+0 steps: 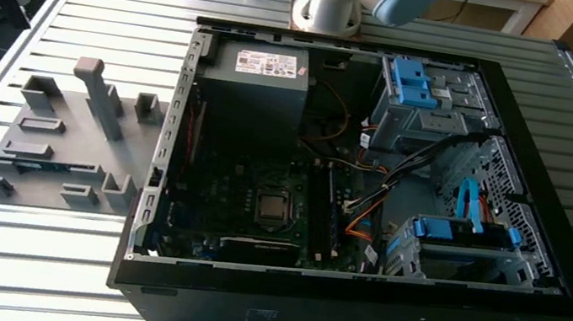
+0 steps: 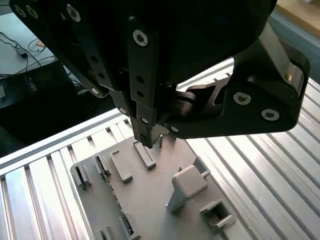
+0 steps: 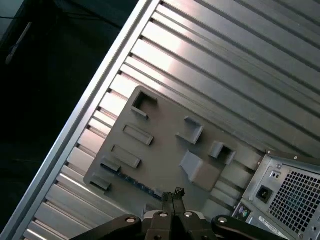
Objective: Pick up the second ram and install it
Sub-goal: 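Pick up the second ram and move it above second insertion slot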
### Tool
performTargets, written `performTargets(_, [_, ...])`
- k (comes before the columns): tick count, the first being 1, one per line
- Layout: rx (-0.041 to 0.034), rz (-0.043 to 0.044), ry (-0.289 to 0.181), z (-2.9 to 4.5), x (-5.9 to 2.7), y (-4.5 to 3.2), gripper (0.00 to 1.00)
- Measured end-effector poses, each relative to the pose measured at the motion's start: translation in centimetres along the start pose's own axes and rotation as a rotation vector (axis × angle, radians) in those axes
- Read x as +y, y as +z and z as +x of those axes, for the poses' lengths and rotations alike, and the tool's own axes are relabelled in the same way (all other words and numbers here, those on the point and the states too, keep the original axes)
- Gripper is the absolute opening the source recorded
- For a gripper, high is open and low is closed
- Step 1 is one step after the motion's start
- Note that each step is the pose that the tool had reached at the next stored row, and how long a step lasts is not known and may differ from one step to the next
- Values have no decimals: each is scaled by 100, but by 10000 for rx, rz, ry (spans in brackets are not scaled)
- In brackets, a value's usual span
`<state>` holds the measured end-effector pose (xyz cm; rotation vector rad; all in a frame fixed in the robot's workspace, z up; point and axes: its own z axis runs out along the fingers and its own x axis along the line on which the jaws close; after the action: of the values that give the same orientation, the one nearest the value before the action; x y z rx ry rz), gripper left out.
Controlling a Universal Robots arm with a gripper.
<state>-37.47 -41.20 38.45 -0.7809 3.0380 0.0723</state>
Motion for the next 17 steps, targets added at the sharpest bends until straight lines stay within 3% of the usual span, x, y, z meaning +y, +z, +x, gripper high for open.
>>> performTargets(17, [33, -11, -772, 1, -1, 0, 11])
